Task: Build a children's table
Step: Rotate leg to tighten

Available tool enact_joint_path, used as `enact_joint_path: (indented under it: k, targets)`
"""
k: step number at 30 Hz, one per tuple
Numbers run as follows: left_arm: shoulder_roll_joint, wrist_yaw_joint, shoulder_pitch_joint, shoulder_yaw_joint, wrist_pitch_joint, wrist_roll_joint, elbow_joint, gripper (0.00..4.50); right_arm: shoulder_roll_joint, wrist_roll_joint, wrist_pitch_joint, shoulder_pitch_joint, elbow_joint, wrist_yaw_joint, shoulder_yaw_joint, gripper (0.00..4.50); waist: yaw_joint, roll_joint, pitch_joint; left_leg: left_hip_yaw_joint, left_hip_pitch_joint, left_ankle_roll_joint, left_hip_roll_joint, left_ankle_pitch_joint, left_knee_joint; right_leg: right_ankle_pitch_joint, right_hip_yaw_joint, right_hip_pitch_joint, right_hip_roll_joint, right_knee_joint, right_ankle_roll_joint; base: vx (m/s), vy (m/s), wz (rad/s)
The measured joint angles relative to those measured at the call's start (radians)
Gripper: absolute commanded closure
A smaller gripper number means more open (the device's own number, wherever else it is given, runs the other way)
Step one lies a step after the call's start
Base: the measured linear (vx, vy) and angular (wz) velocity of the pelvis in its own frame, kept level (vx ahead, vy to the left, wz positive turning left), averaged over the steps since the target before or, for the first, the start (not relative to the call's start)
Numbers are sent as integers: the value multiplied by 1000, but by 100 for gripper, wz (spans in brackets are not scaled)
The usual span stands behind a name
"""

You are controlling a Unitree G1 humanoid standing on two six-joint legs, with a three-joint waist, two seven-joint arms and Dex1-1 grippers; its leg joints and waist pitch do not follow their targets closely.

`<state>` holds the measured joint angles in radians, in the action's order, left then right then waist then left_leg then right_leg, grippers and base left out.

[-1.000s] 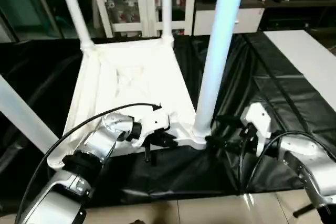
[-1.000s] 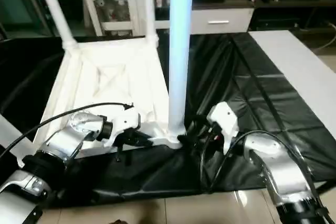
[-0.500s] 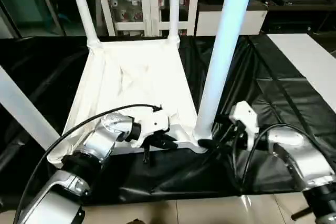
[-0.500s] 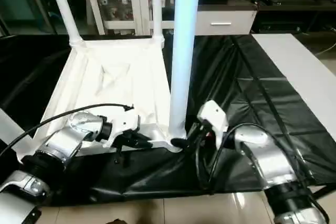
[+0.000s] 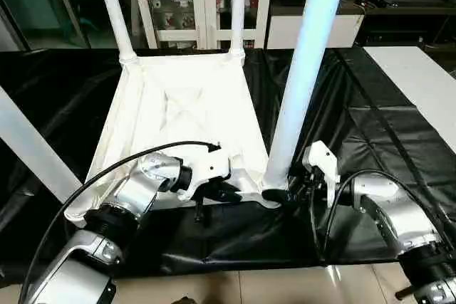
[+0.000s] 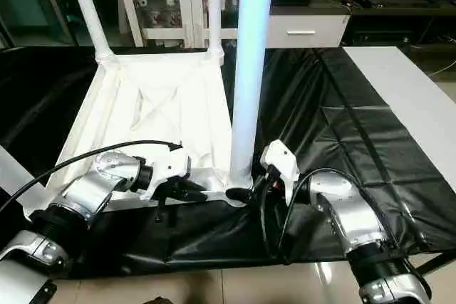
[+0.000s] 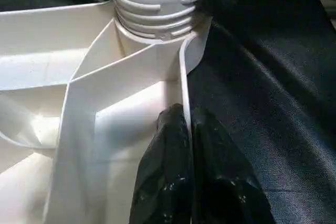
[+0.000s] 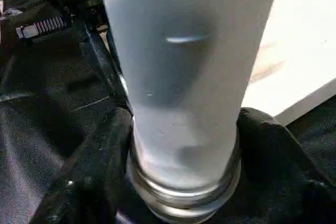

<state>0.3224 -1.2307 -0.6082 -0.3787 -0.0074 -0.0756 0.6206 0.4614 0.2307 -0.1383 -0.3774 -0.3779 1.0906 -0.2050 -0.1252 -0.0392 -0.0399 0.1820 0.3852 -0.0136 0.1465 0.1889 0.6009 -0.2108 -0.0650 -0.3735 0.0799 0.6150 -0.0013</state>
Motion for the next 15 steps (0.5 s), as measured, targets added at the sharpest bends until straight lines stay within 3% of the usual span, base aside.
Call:
enact_joint_path:
  k: [9,12,15]
  targets:
    - [13,-1,-12,2,15,-3,24,450,-51,-10,63,-12,-80,-37,0,184,13,5,3,0,-4,0,0,0,-1,1,0,2,0,1,-1,0,0,0]
    - [-34,86,-36,26,33,-16,86,450,-113,-25,64,-9,-114,-176,32,186,24,7,0,0,-18,-1,0,1,-2,-3,0,9,0,-2,5,0,0,0]
    - [-72,169,-67,40,58,-30,134,450,-169,-48,59,-8,-118,-325,60,186,37,8,-4,-1,-19,-1,0,1,-4,-5,-1,8,1,-8,7,-73,18,-8]
